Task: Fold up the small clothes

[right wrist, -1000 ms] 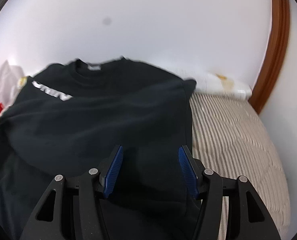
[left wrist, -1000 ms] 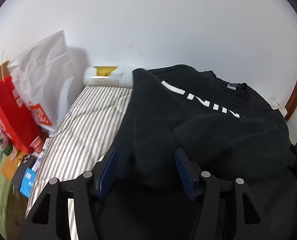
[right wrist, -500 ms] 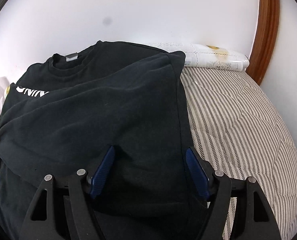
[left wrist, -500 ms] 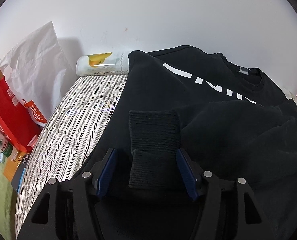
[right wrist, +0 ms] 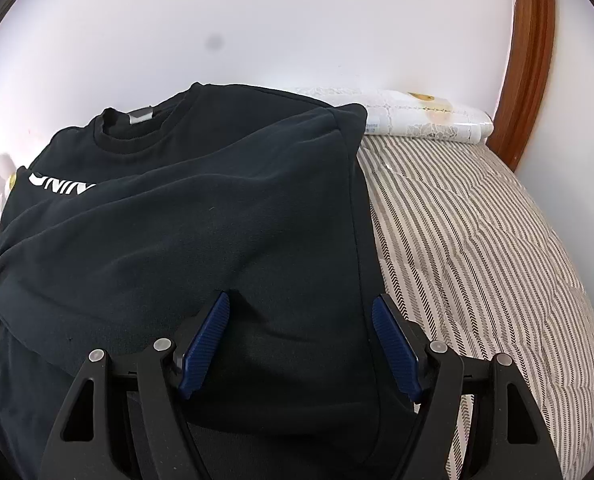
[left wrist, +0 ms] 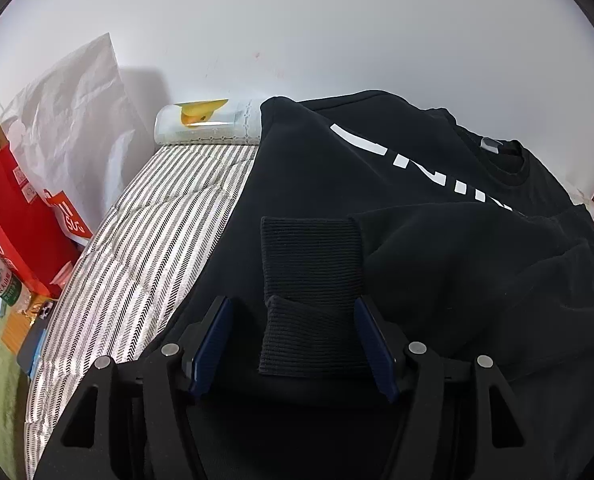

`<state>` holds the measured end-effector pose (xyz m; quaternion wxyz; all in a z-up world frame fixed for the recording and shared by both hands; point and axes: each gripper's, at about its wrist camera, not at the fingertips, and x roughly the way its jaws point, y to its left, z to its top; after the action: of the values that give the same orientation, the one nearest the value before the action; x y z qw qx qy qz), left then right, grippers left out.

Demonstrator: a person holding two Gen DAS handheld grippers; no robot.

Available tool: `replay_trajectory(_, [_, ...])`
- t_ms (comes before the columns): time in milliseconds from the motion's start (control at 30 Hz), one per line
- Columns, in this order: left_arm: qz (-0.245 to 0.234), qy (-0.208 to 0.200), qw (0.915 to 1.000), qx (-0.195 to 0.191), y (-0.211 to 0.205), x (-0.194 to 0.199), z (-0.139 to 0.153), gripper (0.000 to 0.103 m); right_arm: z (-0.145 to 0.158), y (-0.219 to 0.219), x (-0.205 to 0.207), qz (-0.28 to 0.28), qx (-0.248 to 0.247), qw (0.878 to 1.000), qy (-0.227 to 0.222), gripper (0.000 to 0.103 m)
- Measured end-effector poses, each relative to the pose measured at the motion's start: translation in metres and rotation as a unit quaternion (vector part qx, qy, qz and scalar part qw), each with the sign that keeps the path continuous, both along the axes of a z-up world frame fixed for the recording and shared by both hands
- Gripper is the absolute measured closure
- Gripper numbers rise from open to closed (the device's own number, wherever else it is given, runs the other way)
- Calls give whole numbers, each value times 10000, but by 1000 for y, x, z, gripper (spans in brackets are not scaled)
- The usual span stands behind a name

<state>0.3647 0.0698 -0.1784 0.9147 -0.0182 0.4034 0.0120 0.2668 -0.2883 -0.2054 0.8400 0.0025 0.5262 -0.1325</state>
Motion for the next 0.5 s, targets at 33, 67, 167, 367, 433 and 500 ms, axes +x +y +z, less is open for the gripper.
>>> replay_trajectory(33, [-2,1,10000,5,0,0,0,42,0,-1,0,-14,16,10000,3,30])
replay_trajectory(67, [-6,3,10000,1,0,0,0,42,0,-1,0,-21,24,10000,4,30])
replay_trajectory(167, [-55,11,9999,-123,3,-2,1,42,0,-2,1,-33,29,10000,8,30])
replay_trajectory(367, [-75,45,9995,-298,10,-32,10,42,7,-5,-5,-94,231,9997,-35,30])
replay_trajectory(433, [-113,29,9996,-247,13,-51,16,42,17,-5,-13,-174,396,9990,-75,30])
replay_trajectory(500, [-71,1,9997,-246,20,-67,21,42,32,-5,-28,-244,576,9979,-139,30])
